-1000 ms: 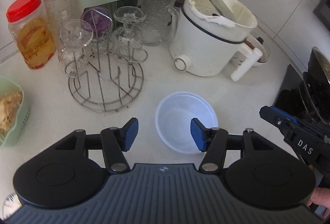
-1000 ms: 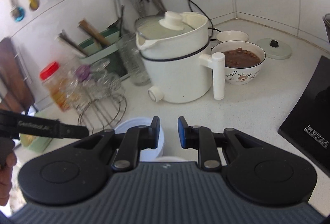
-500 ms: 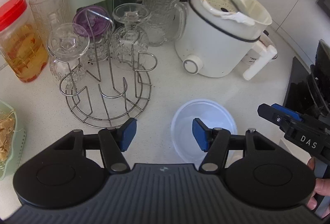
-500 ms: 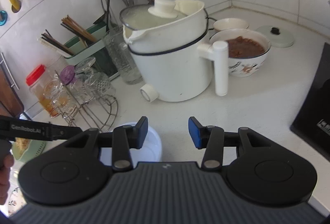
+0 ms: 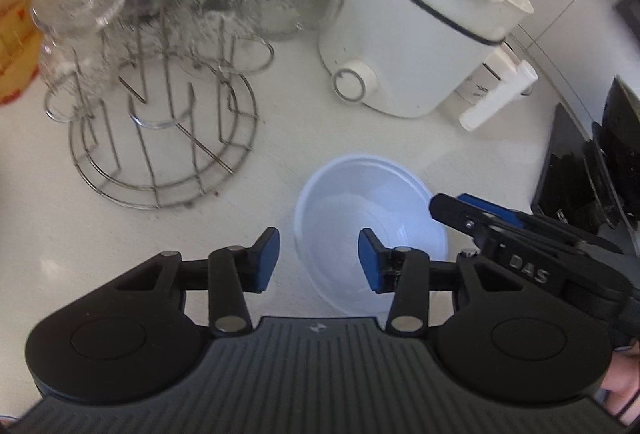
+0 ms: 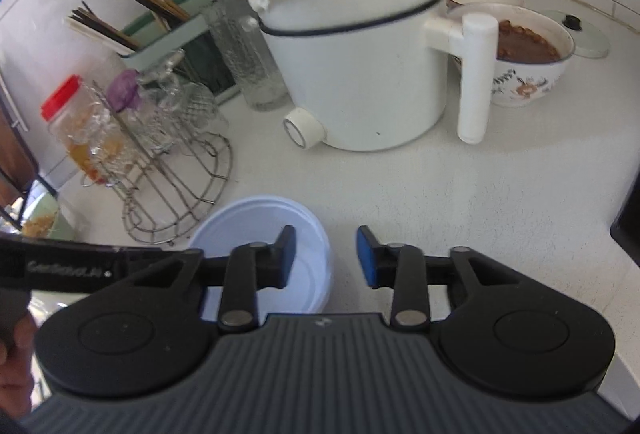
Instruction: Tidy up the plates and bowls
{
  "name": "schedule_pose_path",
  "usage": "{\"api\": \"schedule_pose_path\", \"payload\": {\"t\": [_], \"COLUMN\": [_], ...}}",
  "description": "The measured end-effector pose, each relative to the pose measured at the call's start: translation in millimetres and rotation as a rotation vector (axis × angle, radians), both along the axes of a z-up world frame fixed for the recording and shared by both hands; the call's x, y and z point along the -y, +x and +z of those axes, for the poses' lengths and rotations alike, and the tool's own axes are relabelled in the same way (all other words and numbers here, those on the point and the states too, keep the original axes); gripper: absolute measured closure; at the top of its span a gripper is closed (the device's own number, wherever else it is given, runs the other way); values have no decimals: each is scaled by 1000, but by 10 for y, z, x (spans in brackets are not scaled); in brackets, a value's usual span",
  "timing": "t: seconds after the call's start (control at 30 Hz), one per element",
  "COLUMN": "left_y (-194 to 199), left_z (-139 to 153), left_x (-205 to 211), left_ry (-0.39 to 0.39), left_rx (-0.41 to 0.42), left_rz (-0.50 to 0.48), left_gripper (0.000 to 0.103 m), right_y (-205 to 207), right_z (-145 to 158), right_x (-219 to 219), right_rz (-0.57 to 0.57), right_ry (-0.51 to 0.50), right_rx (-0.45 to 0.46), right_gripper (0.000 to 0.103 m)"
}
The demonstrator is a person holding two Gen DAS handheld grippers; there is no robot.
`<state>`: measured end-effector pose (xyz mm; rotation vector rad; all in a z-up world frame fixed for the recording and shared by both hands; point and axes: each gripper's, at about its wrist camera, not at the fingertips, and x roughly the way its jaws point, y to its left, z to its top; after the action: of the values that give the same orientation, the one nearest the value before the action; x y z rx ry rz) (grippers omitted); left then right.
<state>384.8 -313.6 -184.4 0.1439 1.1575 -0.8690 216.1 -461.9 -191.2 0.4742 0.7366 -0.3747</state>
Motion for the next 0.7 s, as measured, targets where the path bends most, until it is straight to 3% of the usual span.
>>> {"api": "schedule_pose_path", "payload": {"t": [0.13,0.43,0.7], "left_y": [-26,-13,-24], "left_z": [-72,46,329], "left_x": [10,-24,-119], "left_ry": [8,-12,-54], "left_rx": [-34,-40,-26], "left_rz": [-3,17,44], "left_gripper": [65,65,65], "right_y": [-3,-51,-139], "right_z": [-84,31,237], "right_x": [14,-29,-48], "right_rz": [-8,28,36], "right_ry": [34,58,76], "right_rx": [-15,44,93], "right_gripper": [79,79,79]}}
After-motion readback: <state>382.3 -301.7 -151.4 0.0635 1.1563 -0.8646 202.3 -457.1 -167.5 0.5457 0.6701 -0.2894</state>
